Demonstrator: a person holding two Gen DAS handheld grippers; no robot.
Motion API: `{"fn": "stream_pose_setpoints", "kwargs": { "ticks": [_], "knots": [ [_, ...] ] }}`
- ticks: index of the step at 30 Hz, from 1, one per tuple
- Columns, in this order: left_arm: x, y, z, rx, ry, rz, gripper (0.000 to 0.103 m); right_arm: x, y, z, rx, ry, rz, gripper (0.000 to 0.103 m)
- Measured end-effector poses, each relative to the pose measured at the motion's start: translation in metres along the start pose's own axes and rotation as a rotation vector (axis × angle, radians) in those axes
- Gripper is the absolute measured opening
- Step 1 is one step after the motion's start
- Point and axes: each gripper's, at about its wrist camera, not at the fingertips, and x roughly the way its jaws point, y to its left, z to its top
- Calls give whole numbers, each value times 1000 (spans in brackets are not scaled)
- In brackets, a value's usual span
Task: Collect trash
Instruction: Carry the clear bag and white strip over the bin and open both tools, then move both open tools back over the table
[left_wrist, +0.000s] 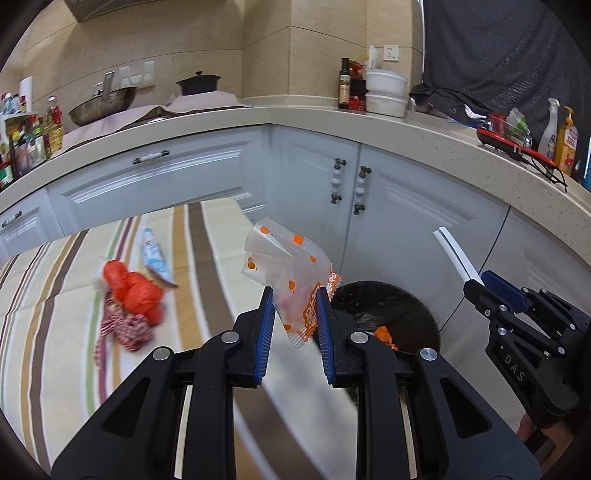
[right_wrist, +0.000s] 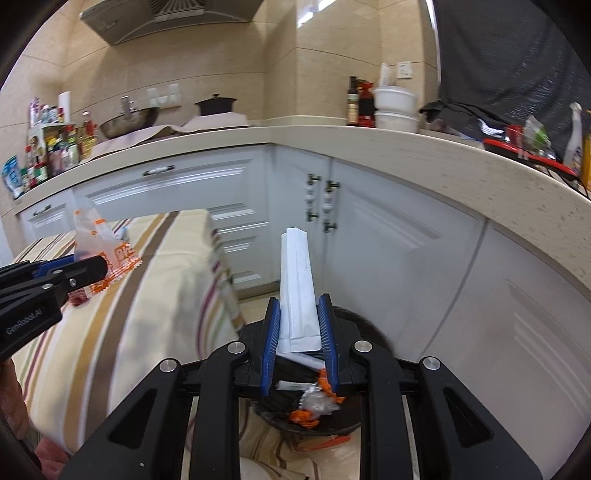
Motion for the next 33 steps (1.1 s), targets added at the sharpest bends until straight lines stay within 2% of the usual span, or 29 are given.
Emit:
{"fn": "stream_pose_setpoints", "kwargs": {
  "ticks": [12,25,27,28,29,30,33],
  "knots": [
    [60,-64,9,74,51,-5,22,28,-40,-7,51,10,-51,23],
    [106,-99,10,132,101,0,23,56,-64,-12,91,23,-70,23],
    [113,-104,8,150,114,-2,24,62,-67,-13,105,24,-73,29],
    [116,-106,7,155,121,-4,27,66,-70,-15,116,36,-69,47],
    [118,-107,6,157,133,-5,31,69,-73,-16,130,39,-68,55],
    [120,-107,5,154,140,-6,40,70,-74,-18,141,40,-70,55],
    [119,-105,4,143,139,-2,45,69,-78,-21,153,49,-78,55]
  ]
}}
